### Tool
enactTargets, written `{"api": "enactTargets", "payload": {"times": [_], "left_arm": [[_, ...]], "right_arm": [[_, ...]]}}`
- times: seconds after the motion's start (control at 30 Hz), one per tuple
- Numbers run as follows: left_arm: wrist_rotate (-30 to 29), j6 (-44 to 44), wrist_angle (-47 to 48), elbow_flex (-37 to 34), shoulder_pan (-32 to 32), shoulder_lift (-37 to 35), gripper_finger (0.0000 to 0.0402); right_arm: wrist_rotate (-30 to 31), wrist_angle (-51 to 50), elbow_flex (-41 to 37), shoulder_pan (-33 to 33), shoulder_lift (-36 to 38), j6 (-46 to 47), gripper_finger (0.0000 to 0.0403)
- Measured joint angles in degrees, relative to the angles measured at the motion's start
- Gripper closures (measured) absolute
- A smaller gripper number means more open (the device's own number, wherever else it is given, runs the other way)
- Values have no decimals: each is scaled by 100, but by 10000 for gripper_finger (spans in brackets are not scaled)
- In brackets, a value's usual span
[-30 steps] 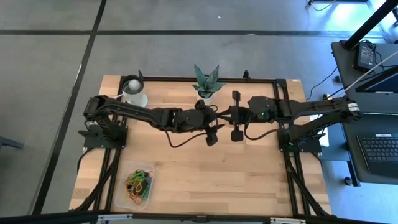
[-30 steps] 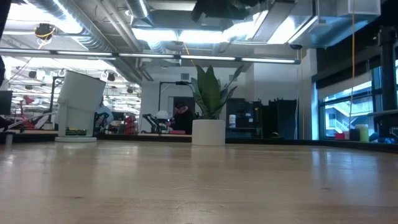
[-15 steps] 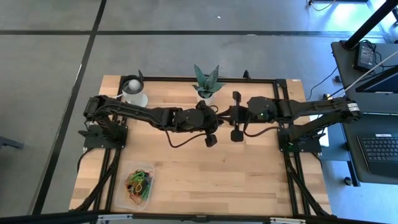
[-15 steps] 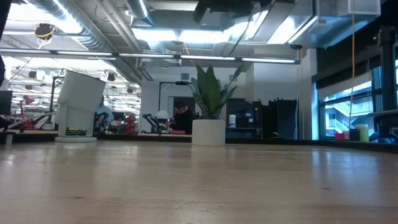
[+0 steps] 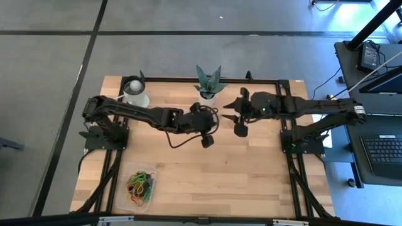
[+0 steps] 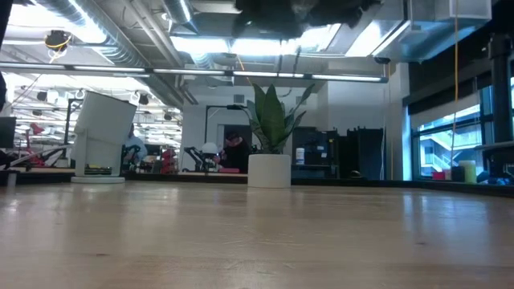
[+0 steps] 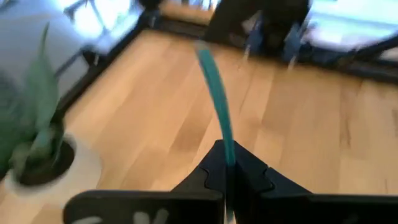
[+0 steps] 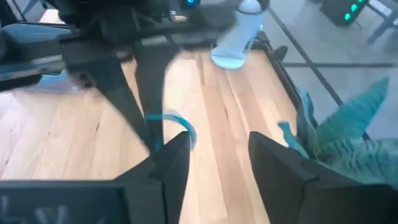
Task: Pick and place rubber bands into bin
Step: Put the blue rubber band into the transparent bin
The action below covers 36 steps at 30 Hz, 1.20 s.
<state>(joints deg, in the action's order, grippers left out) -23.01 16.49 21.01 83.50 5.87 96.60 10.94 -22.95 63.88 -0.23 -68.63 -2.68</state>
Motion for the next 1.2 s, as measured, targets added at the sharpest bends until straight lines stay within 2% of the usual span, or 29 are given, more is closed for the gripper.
{"api": "enactTargets", "payload": {"times": [0.17,0.33,0.6,0.8,0.93,1.03,1.2], "left_arm": [[10,626,955,-2,18,-298,399],[98,1209,1879,0,187,-719,398],[466,2473,3841,1,855,-1304,398],[1242,3719,5124,2,1798,-1404,398],[1397,4374,5436,-23,2653,-1355,398],[1397,4788,5410,-190,3295,-1352,398],[1209,5571,5361,-597,4275,-1349,399]], "right_arm": [[10,-292,4,-54,75,263,214],[7,-638,4,-53,49,567,214],[-5,-34,-663,-51,39,1810,224],[-22,980,-1473,57,36,3292,225],[-50,1432,-1802,348,32,4172,226],[111,1531,-1786,714,-33,4598,236],[879,1514,-1292,1410,-432,4765,283]]}}
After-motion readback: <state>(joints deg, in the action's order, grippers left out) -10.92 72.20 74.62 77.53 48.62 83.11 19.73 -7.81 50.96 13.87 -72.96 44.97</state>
